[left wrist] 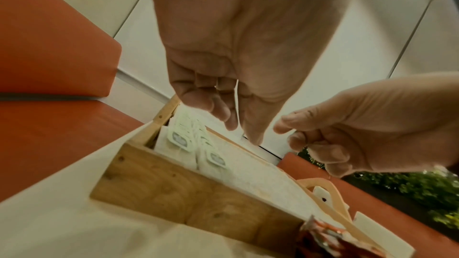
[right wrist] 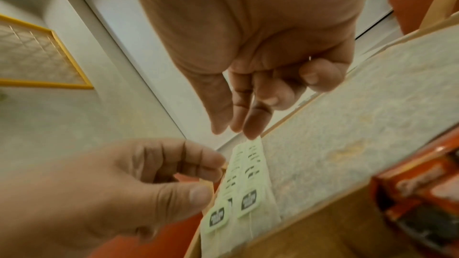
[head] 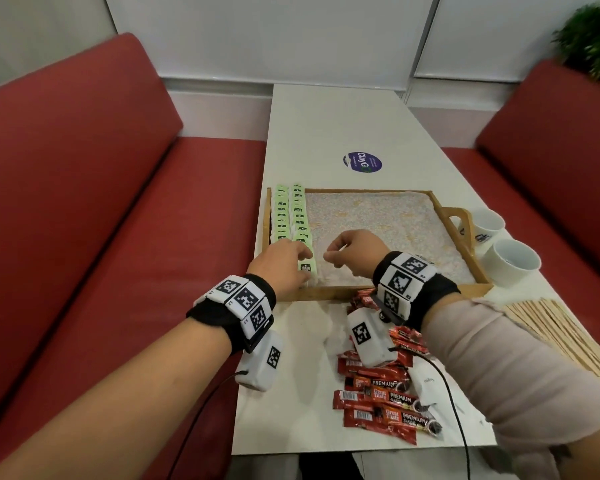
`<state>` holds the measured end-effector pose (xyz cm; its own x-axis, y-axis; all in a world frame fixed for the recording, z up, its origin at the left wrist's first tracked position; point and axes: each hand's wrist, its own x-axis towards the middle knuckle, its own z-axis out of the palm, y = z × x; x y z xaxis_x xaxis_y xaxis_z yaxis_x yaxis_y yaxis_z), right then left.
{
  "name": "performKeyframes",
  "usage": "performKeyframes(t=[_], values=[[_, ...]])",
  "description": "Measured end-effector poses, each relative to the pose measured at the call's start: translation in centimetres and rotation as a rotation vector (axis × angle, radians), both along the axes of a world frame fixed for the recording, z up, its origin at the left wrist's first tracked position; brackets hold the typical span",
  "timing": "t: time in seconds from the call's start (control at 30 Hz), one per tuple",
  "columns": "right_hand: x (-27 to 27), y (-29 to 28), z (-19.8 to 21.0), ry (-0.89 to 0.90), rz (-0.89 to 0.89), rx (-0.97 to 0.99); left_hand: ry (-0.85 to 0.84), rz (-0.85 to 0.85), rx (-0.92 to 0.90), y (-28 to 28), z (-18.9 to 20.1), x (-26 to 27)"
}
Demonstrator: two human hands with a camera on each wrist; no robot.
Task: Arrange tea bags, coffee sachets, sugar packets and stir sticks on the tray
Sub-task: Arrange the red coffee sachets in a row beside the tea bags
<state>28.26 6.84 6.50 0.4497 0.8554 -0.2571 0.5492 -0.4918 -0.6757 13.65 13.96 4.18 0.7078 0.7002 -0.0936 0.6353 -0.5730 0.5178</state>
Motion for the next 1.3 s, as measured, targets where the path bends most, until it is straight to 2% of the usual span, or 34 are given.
performKeyframes(t=[0.27, 0.53, 0.8, 1.03, 1.3], values=[[1.8, -6.6, 1.2, -0.014, -0.077, 0.057, -0.082, -0.039, -0.112, -4.1, 0.3, 0.1], [1.1, -11.4, -0.9, -0.1, 0.076, -0.104, -0.016, -0.206, -0.089, -8.7, -1.0, 0.1], [-0.7, -14.2, -1.5, -0.202, 0.263, -0.292, 0.047, -0.237, -0.101, -11.7, -1.5, 0.3], [-2.5, -18.1, -3.6, -0.479, 0.36, -0.369, 0.261, -0.238, -0.074, -14.2, -2.4, -0.2], [-3.9, -17.8, -6.3, -0.395, 0.295, -0.372, 0.387, -0.224, -0.003, -14.8, -3.5, -0.4]])
